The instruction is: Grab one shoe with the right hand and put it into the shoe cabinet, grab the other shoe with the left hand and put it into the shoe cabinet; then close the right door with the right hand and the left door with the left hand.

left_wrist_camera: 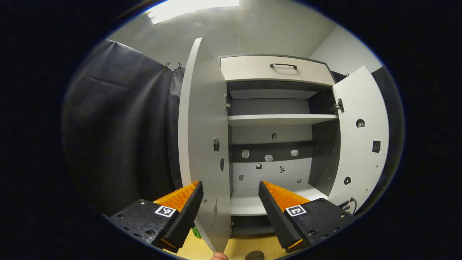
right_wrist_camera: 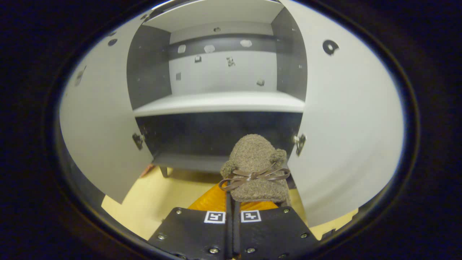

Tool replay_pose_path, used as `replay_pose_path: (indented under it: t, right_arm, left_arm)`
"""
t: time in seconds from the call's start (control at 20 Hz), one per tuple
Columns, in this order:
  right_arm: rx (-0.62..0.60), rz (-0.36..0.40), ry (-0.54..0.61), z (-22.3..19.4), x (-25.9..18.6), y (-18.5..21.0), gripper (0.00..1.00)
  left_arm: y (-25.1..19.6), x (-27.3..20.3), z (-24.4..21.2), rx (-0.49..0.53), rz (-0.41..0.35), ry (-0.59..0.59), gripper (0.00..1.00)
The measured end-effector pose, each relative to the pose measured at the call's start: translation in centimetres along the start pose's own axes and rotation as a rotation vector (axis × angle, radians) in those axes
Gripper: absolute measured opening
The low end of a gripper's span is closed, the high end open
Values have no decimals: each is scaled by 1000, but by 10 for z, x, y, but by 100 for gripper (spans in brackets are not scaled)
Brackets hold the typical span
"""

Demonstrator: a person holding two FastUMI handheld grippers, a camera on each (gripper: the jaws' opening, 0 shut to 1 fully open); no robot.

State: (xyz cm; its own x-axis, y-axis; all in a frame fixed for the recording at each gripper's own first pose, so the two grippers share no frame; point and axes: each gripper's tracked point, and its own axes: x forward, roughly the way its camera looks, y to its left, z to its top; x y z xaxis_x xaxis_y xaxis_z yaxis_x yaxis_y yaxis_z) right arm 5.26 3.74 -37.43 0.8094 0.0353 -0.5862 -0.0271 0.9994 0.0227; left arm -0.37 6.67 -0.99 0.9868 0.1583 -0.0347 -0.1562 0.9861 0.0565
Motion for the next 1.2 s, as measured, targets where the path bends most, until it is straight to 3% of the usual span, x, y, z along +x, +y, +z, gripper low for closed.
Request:
replay_pose_path:
  t: [0.25, 0.6, 0.8, 1.2]
  right_arm:
    - [-11, 15, -128, 109, 15, 7, 0]
    - [-28, 23, -172, 205, 77, 10, 1]
    - [-22, 15, -161, 230, 120, 8, 1]
    - [16, -18, -101, 221, 177, 4, 1]
  left_arm:
    - [0, 0, 2, -21, 1, -5, 95]
    - [1, 0, 1, -24, 12, -7, 95]
    - [2, 0, 1, -29, 24, -7, 94]
    - [2, 1, 0, -27, 21, 0, 94]
